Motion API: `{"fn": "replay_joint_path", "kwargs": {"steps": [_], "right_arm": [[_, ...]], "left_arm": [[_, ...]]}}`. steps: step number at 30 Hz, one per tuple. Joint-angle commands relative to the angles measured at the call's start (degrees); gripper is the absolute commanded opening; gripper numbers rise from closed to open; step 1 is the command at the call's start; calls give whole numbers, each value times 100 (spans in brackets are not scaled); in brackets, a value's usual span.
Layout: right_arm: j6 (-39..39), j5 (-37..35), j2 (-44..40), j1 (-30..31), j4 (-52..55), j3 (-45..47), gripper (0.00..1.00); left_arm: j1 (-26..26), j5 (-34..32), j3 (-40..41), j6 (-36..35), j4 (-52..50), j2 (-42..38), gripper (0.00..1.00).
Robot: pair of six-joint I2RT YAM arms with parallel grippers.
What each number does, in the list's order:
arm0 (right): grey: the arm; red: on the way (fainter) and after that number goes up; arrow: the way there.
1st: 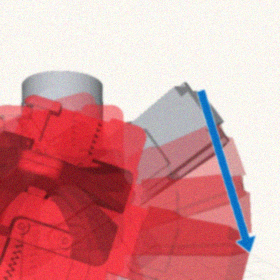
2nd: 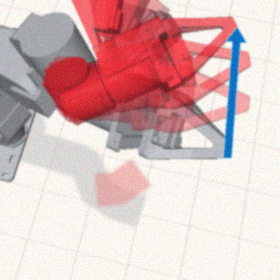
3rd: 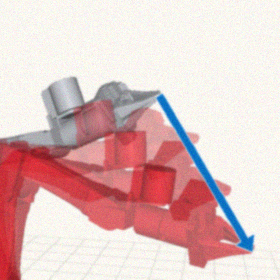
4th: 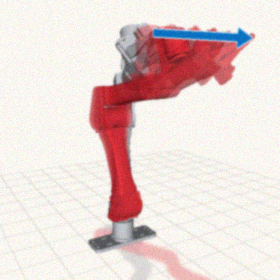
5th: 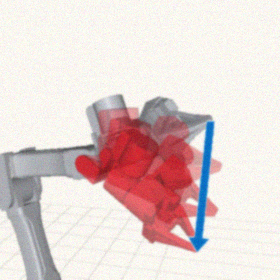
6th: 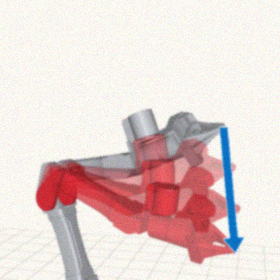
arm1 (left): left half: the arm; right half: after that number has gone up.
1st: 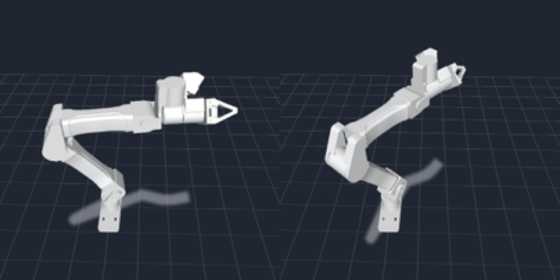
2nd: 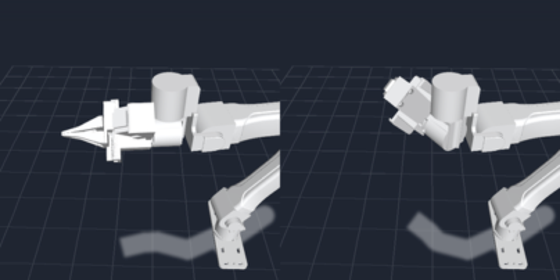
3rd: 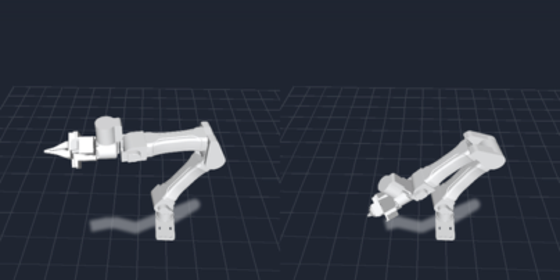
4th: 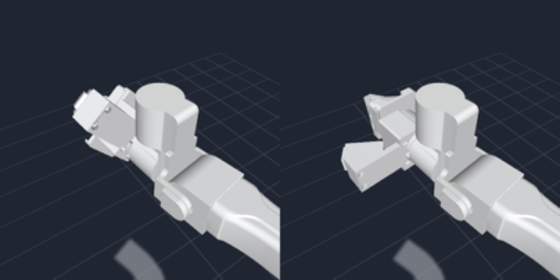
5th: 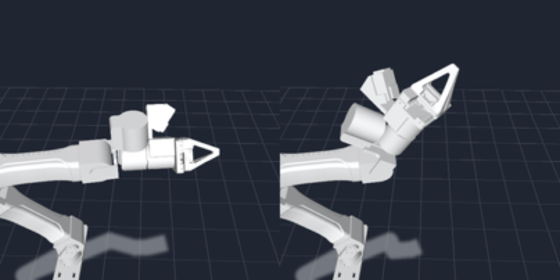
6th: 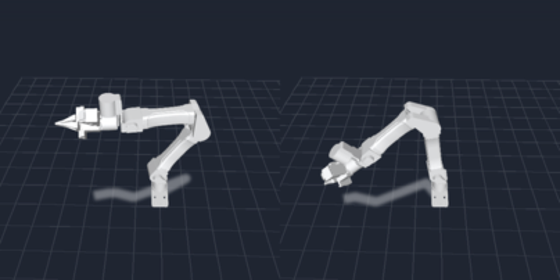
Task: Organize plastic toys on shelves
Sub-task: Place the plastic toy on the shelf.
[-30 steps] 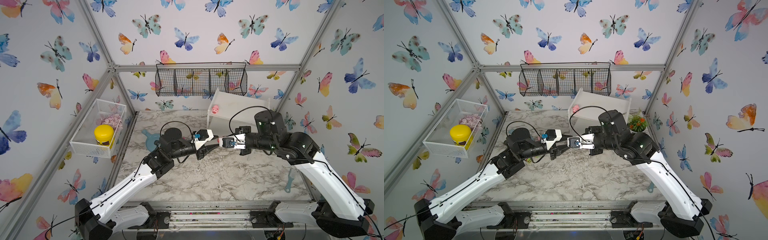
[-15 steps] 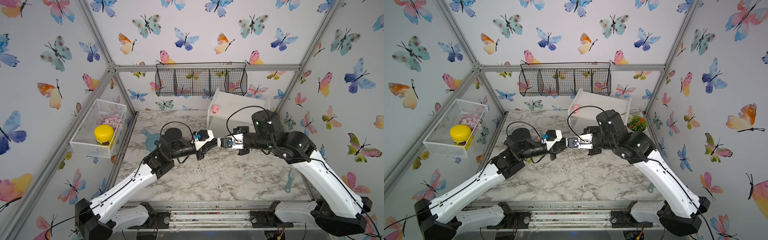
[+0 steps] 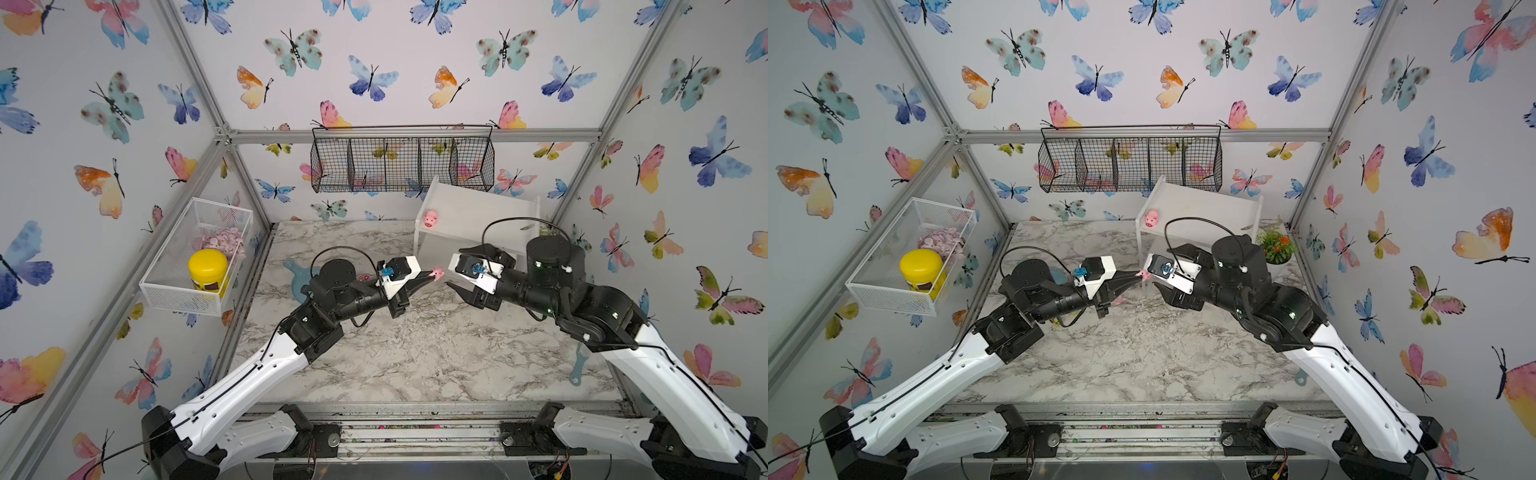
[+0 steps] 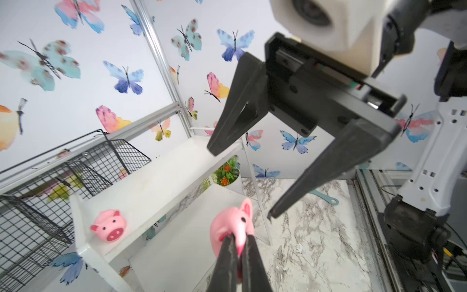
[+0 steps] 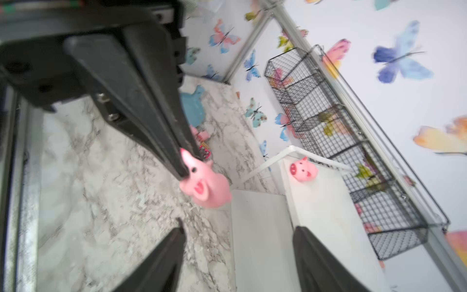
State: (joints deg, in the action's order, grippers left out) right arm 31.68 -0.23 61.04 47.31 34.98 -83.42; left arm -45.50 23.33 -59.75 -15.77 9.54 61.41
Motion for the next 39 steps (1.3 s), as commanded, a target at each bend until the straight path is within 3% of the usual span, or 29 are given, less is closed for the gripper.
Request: {"fn": "replay_joint_path", "kwargs": {"steps": [1,5,11,15,17,19,29,39], "right_arm": [[-2552,-1069,-422,6,-1587,368,83],[-4284,-1080,-307,-144,-1672,335,84],[-5393,234,-70,-785,-1639,-16,83],[-6317,1828,125,-1792,-1749,-96,81],[-7064,3260,341,-2659,-2105,49,71],[-7697,4235,521,-3222,-2682,242,59],[-7599,4409,673,-3559,-2795,326,59],[-7637,4518,578,-3702,-2850,402,60]], "left_arm": [[-22,-434,118,377,887,-28,0],[-29,-484,37,822,1653,351,0],[-28,-802,-125,969,2633,1053,0],[-46,-937,-294,807,3253,1604,0],[-45,-1081,-422,677,3318,1843,0],[-45,-1177,-480,513,3357,2012,0],[-46,-1546,-1222,-138,3344,3056,1],[-33,-1856,-1379,-552,2947,3446,3]]}}
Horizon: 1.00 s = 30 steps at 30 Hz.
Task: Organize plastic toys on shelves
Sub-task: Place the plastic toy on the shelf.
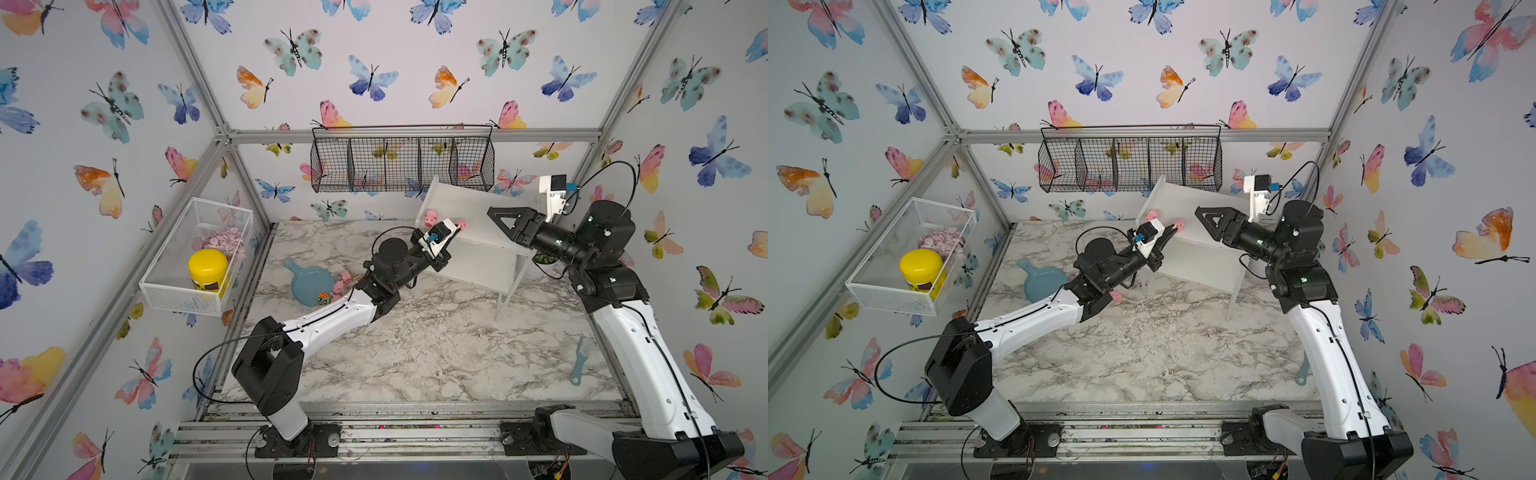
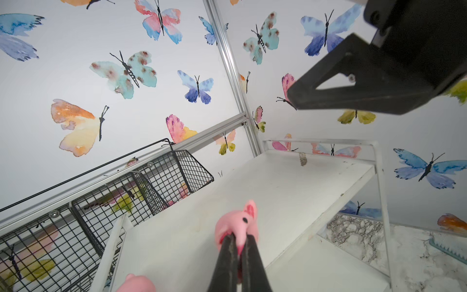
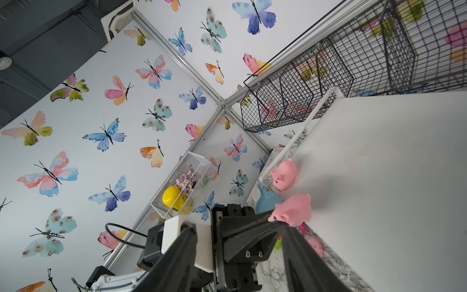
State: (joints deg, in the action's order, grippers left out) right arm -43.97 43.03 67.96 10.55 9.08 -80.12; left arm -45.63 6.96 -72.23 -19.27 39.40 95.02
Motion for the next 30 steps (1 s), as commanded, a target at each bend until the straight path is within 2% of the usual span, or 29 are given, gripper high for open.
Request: {"fn": "replay_joint_path", "kwargs": {"steps": [1,7,11,30], "right_arm": [[-101,206,-117,-26,-311,91,60],[-147,219,-138,-22,-370,127,60],[-189,219,-190,-26,-424,230,60],[-344,318,-253,-27,-585,506,60]], "left_arm": [[-12,-226,-142,-209,-74,95,4],[-3,-257,-75,-233,-209,119,7],[17,-265,65,-210,-257,81,15],[80,-513,-507,14,-1034,261,21]]}}
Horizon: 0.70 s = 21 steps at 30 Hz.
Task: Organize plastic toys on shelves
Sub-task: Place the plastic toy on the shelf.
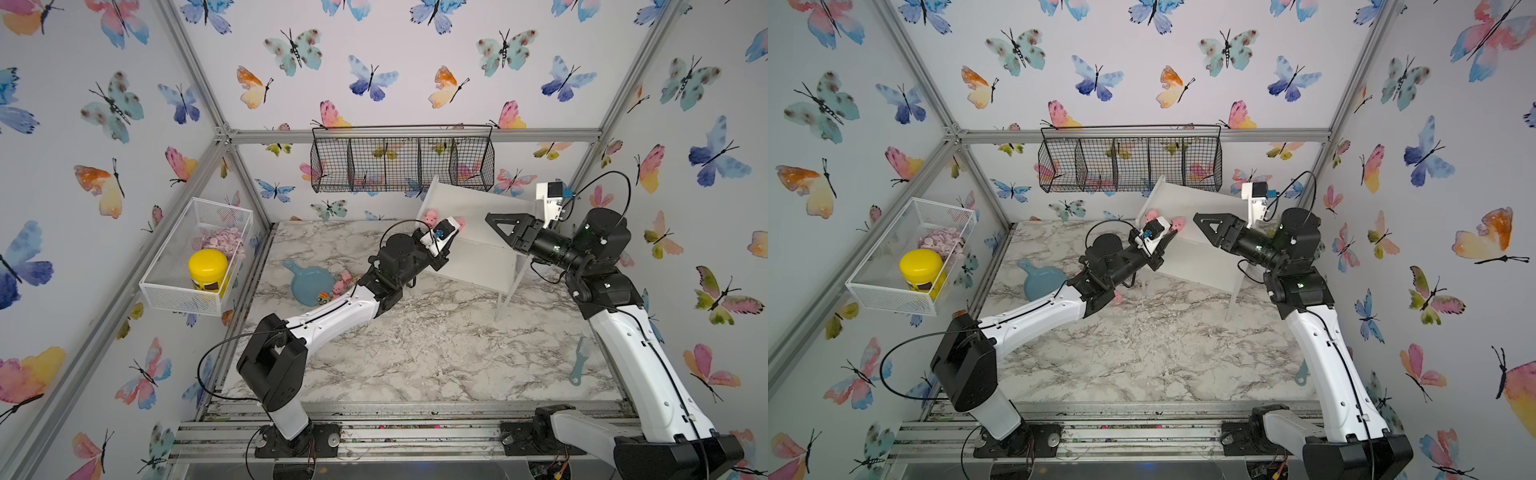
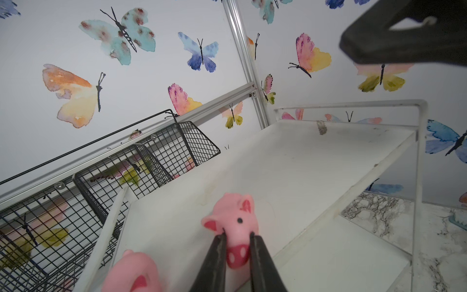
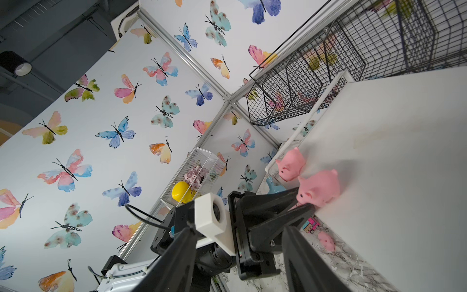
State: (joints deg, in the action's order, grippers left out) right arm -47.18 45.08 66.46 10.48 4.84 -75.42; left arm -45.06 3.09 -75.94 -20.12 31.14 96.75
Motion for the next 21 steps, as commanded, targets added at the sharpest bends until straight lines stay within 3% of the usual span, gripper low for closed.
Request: {"fn": "replay_joint_path", "kwargs": {"steps": [1,6,12,15,21], "right_arm": [[-4,110,-107,-20,-133,36,60],[103,80,-80,-20,66,1,60],[272,41,23,-17,343,-158,60],[336,3,121,-19,538,-294,59],[304,-133,439,-18,961,-650,49]], "left_arm": [[24,-117,-135,113,-222,82,24],[23,31,-87,166,-278,12,36],[25,315,-114,230,-462,-182,42],[26,491,-73,293,-555,-412,49],[125,654,391,614,-668,-1281,66]]}}
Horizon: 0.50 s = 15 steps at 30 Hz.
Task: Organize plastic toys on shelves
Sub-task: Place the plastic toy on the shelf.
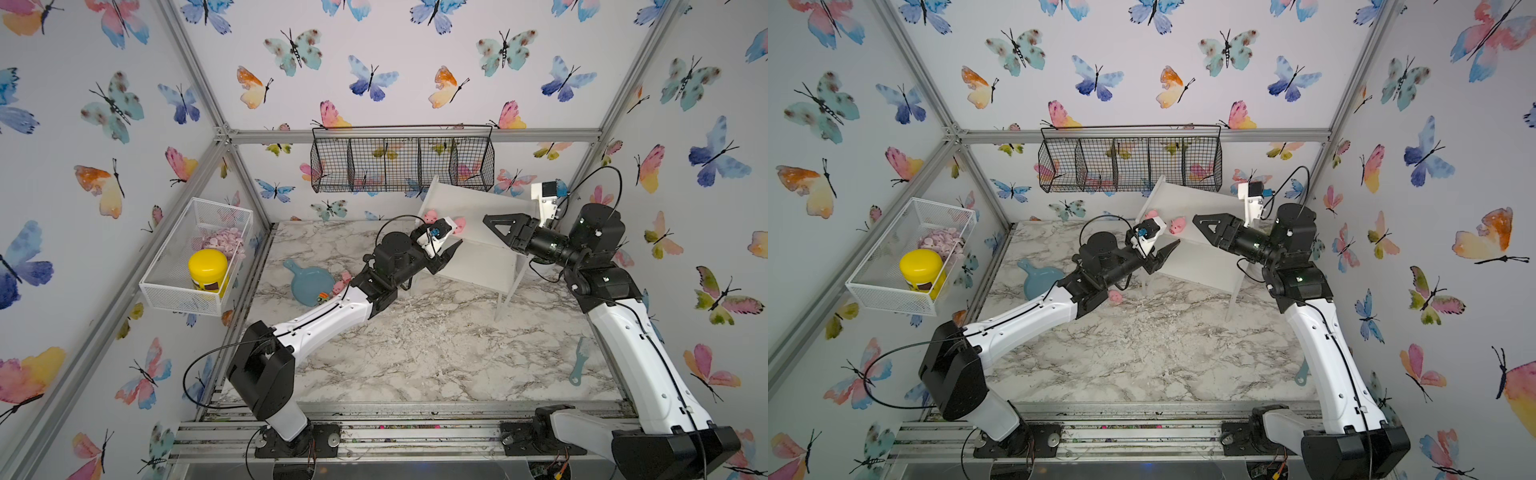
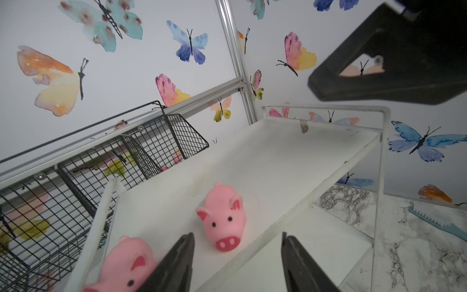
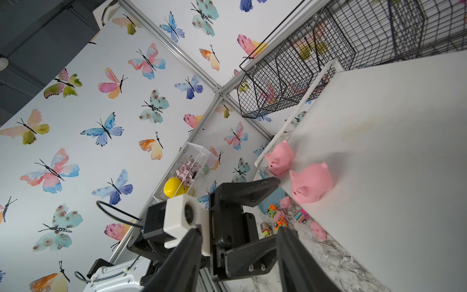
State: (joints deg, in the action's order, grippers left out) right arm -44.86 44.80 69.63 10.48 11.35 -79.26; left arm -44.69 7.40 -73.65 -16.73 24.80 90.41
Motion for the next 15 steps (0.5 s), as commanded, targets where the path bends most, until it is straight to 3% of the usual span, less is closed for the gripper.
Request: {"fn": "replay_joint_path", "kwargs": {"steps": [1,9,15], "right_arm": [[74,-162,191,-20,447,-386,46],[-488,-1356,685,338,1282,-1161,39],[-1411,-2703,1602,956,3015,-2575,32]], "left_arm": [[170,268,298,516,-57,-857,67],[1595,929,1237,3220,-994,-2396,72],[2144,1150,2105,3791,-1300,-3262,73]]}}
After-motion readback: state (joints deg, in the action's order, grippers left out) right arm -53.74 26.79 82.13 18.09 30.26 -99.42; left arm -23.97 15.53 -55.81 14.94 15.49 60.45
